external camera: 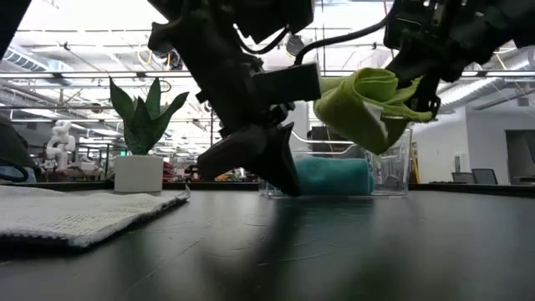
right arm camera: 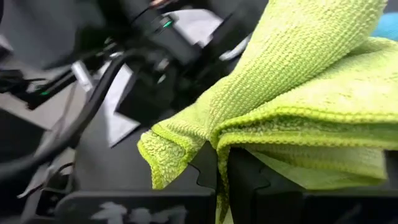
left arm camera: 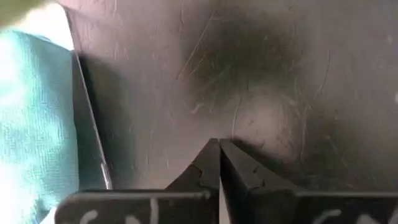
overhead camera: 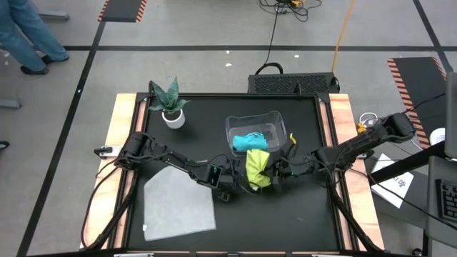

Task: Fold microfiber towels
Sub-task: Put the green towel into the bin

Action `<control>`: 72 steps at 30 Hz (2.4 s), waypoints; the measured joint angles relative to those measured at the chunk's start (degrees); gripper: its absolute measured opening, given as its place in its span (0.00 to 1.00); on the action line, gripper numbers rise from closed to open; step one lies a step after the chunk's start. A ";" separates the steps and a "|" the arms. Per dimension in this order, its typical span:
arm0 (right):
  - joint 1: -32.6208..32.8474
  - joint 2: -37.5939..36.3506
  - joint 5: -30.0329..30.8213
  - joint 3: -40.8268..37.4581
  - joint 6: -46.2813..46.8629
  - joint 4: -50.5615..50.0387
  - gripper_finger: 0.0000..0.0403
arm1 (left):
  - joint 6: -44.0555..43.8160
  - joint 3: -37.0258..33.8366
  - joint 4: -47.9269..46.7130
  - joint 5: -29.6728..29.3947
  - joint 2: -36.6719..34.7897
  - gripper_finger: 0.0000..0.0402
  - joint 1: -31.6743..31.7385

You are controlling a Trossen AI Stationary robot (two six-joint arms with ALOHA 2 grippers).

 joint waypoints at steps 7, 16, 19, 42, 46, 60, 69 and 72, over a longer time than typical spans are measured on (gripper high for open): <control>-7.84 -6.70 -2.74 3.87 -3.91 -14.02 0.01 | -1.70 -0.15 -3.31 0.05 0.00 0.03 -0.09; -24.90 -7.94 -17.41 7.47 -9.57 -16.91 0.01 | -2.95 0.00 -7.42 3.95 -0.21 0.01 -0.17; -31.26 -7.37 -26.29 8.36 -11.37 -17.84 0.01 | -3.39 -0.09 -9.90 4.68 -1.26 0.02 -0.20; -48.39 18.74 -40.84 35.02 -37.10 -53.00 0.01 | -6.56 -18.49 -4.94 4.76 -23.03 0.02 -0.86; -49.76 24.07 -40.89 36.37 -38.83 -53.04 0.01 | -7.54 -20.64 -3.65 4.45 -24.94 0.01 -0.80; -52.68 26.42 -42.45 38.13 -39.40 -53.90 0.02 | -10.03 -22.07 -3.70 4.57 -25.92 0.01 -0.89; -53.47 24.05 -43.58 38.08 -35.12 -52.99 0.29 | -10.93 -22.06 -3.44 4.59 -25.94 0.02 -2.22; -54.29 22.38 -40.97 38.08 -32.66 -52.85 0.39 | -10.80 -22.06 -3.42 4.59 -25.94 0.01 -3.04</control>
